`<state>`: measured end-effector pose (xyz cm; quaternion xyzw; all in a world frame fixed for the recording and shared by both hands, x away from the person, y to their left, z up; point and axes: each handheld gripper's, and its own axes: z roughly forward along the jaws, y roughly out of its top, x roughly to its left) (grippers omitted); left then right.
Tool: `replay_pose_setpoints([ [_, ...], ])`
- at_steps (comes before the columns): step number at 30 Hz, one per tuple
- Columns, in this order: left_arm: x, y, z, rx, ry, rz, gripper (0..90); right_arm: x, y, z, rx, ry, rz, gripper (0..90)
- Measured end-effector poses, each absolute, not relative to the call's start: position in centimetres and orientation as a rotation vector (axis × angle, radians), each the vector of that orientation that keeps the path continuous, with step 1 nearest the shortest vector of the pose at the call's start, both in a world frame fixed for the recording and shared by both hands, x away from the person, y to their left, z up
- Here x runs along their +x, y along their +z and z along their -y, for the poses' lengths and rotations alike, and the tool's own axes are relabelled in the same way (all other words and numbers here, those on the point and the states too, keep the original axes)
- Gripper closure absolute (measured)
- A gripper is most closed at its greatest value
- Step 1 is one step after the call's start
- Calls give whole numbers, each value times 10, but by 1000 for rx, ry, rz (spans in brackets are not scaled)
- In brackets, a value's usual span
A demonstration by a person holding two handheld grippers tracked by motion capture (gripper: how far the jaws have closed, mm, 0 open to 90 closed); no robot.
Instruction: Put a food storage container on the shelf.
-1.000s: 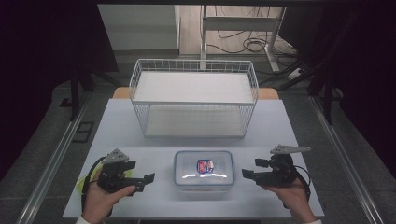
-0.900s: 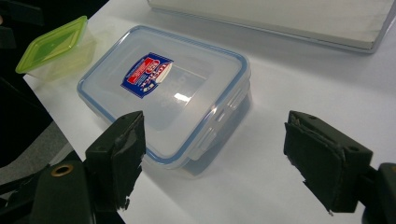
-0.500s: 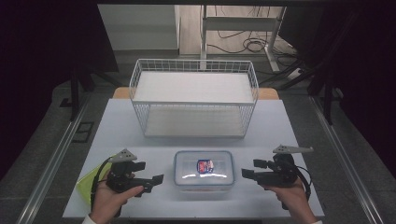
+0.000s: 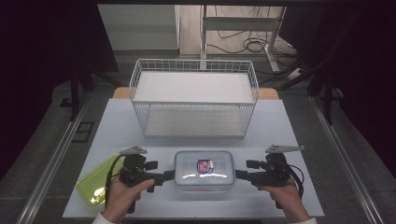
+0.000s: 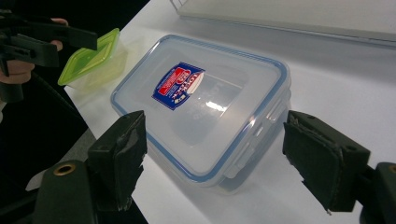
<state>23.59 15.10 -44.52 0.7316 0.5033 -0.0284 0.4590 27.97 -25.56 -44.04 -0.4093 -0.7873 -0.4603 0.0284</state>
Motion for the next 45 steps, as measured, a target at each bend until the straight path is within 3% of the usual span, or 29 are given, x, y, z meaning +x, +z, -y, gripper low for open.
replay_pose_setpoints([
  [10,260,-467,-127,1790,-174,-1294,115,281,-441,257,-1271,-1424,2427,235],
  [21,277,-496,-133,1788,-248,-1295,98,282,-446,258,-1285,-1387,2431,234],
  [42,290,-519,-129,1760,-402,-1279,192,284,-454,261,-1316,-1361,2419,234],
  [45,290,-518,-135,1733,-414,-1282,281,286,-458,261,-1314,-1353,2396,235],
])
